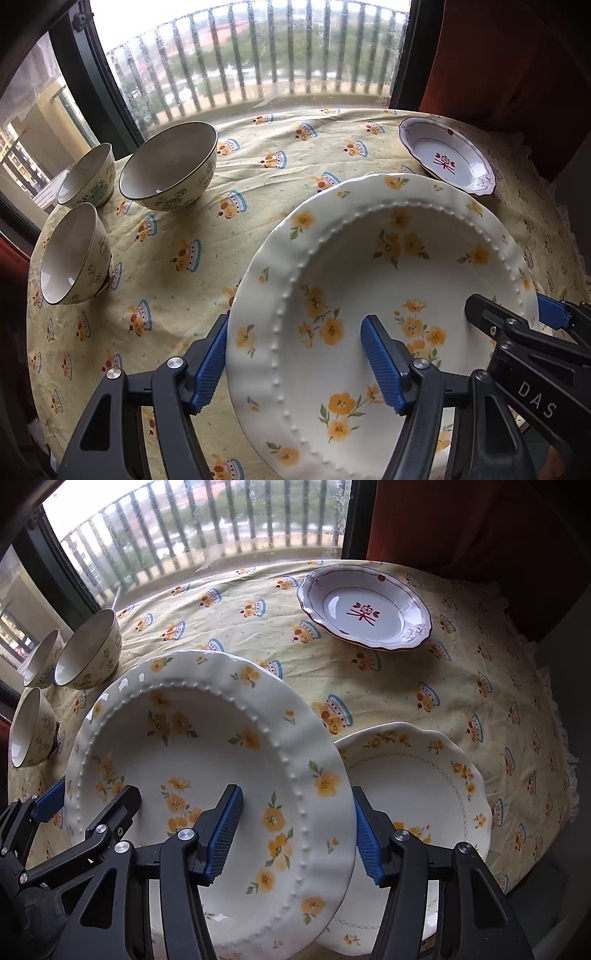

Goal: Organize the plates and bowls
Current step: 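Lift the beaded-rim plate with both grippers toward the orange-flower plate, then lower the beaded-rim plate onto the orange-flower plate and open both grippers, then move both grippers toward the red-rimmed plate with the red emblem, then close both grippers on the rim of the red-rimmed plate, then lift the red-rimmed plate with both grippers over the plate stack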

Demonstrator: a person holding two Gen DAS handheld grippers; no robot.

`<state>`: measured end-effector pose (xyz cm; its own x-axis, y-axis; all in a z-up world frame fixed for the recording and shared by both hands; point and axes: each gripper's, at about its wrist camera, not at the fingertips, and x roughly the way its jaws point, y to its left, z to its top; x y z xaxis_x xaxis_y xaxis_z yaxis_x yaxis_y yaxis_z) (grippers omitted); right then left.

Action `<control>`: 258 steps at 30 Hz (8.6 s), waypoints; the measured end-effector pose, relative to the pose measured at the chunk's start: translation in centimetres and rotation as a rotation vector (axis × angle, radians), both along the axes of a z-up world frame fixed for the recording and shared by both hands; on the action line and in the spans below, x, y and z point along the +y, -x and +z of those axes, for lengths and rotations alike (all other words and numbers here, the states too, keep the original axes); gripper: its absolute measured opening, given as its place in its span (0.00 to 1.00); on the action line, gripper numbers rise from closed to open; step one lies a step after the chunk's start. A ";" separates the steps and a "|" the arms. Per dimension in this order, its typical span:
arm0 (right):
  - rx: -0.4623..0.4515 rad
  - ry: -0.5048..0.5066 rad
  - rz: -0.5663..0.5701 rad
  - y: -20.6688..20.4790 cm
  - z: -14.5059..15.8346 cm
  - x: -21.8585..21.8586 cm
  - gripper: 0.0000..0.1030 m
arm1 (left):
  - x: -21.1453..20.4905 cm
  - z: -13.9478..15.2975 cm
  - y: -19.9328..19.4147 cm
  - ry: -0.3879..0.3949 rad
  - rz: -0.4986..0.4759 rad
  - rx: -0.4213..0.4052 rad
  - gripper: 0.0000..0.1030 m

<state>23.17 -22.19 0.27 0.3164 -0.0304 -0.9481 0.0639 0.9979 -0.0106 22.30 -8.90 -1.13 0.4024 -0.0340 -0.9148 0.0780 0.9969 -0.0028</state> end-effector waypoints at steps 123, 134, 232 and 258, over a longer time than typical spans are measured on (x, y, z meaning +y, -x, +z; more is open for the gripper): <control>-0.185 -0.026 0.018 -3.4 5.7 -12.5 0.76 | -14.1 5.1 -3.4 0.025 -0.017 -0.122 0.91; -0.249 -0.092 0.157 -11.6 4.1 -15.6 0.76 | -17.5 3.6 -10.1 -0.031 0.034 -0.197 0.89; -0.184 -0.057 0.087 -13.5 2.9 -17.5 0.44 | -16.8 3.4 -12.9 0.008 0.101 -0.147 0.56; -0.062 0.004 -0.051 2.4 -0.1 -16.4 0.44 | -16.5 0.3 0.7 0.045 -0.083 -0.033 0.56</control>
<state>20.74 -38.63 0.15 0.3729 -0.0513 -0.9264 0.1150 0.9933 -0.0087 21.58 -25.41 -0.88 0.4260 -0.1099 -0.8980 0.1616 0.9859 -0.0439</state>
